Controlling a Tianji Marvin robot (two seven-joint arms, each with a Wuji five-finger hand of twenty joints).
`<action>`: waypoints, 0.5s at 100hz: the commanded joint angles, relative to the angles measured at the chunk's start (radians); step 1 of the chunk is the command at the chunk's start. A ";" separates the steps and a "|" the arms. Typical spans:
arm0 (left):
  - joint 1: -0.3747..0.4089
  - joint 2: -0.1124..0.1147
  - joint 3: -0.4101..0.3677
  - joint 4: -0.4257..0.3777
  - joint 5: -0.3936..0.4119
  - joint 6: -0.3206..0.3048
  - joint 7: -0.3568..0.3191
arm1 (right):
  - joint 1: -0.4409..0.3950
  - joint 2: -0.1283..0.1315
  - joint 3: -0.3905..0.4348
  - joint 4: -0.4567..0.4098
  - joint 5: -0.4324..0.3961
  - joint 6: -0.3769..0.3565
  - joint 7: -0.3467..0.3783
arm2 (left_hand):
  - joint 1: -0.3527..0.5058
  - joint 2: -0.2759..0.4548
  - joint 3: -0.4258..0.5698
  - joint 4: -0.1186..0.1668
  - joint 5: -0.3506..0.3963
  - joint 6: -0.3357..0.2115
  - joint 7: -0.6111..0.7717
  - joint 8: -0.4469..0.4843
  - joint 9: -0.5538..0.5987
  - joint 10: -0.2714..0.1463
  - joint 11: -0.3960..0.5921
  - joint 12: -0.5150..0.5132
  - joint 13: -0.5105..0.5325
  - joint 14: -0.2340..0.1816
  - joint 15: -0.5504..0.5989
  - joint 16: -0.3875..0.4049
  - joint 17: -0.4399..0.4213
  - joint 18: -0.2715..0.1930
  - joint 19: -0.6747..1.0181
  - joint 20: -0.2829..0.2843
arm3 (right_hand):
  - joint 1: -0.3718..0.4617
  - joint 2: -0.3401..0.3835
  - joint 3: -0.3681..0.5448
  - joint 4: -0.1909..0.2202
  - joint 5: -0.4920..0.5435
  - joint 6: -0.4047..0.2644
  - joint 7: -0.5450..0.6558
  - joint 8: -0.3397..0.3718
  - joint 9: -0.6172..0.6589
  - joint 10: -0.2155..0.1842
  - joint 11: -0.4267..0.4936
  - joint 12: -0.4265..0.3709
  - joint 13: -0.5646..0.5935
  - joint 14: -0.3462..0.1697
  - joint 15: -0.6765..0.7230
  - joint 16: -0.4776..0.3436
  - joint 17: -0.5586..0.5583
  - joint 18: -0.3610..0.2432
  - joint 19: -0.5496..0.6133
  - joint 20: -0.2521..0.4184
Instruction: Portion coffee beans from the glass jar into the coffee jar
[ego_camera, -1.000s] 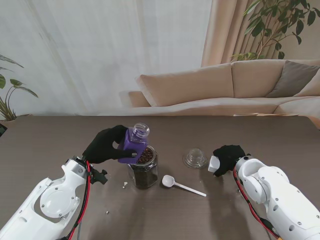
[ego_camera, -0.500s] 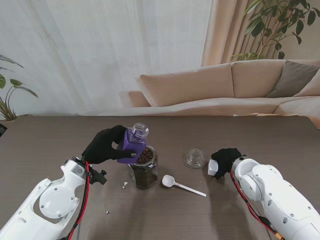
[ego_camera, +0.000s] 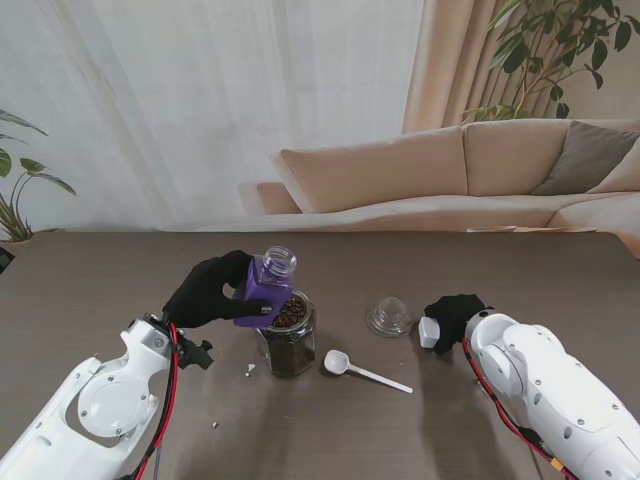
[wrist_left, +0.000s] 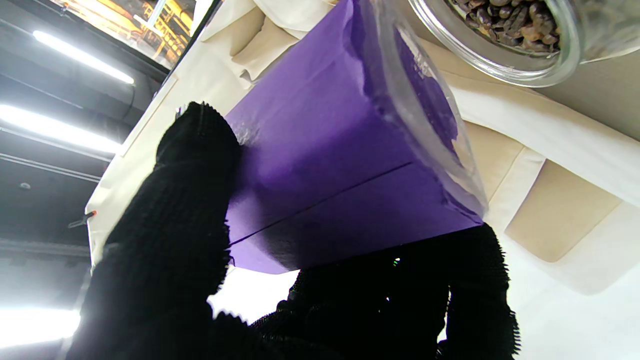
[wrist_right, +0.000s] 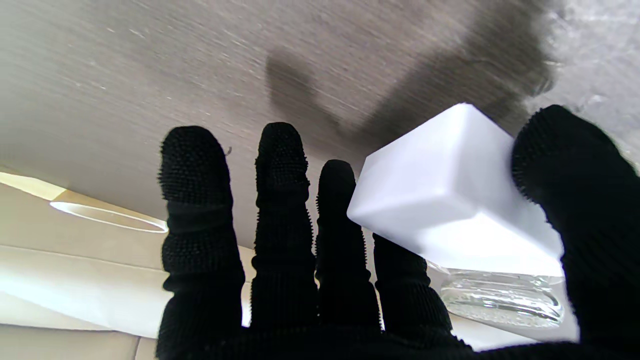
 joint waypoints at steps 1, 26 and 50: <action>0.002 -0.003 -0.003 -0.005 0.001 -0.002 -0.016 | -0.015 0.005 0.007 -0.012 -0.014 0.002 0.032 | 0.203 0.149 0.300 0.072 0.059 -0.049 0.424 0.074 0.071 -0.100 0.076 0.026 0.035 0.025 0.012 0.015 -0.008 -0.065 0.061 0.029 | 0.028 0.113 0.138 0.090 0.059 -0.154 0.026 0.034 -0.020 -0.001 0.024 0.002 -0.007 0.015 0.021 -0.002 -0.376 -0.012 0.007 -0.018; 0.002 -0.003 -0.003 -0.003 -0.002 -0.002 -0.016 | -0.025 0.009 0.036 -0.005 -0.028 -0.005 0.038 | 0.203 0.149 0.299 0.073 0.058 -0.049 0.423 0.073 0.071 -0.100 0.076 0.026 0.033 0.027 0.011 0.015 -0.008 -0.065 0.061 0.029 | 0.031 0.109 0.139 0.090 0.075 -0.161 0.045 0.060 -0.009 -0.007 0.028 0.000 0.000 0.008 0.034 -0.005 -0.372 -0.015 0.010 -0.017; -0.004 -0.002 0.000 0.004 -0.003 -0.005 -0.021 | -0.033 0.012 0.064 0.007 -0.044 -0.007 0.035 | 0.203 0.149 0.300 0.073 0.059 -0.049 0.423 0.073 0.072 -0.100 0.076 0.025 0.035 0.027 0.011 0.016 -0.008 -0.065 0.061 0.029 | 0.030 0.112 0.138 0.090 0.074 -0.159 0.040 0.068 -0.013 -0.006 0.028 -0.001 0.000 0.007 0.035 -0.008 -0.373 -0.017 0.010 -0.017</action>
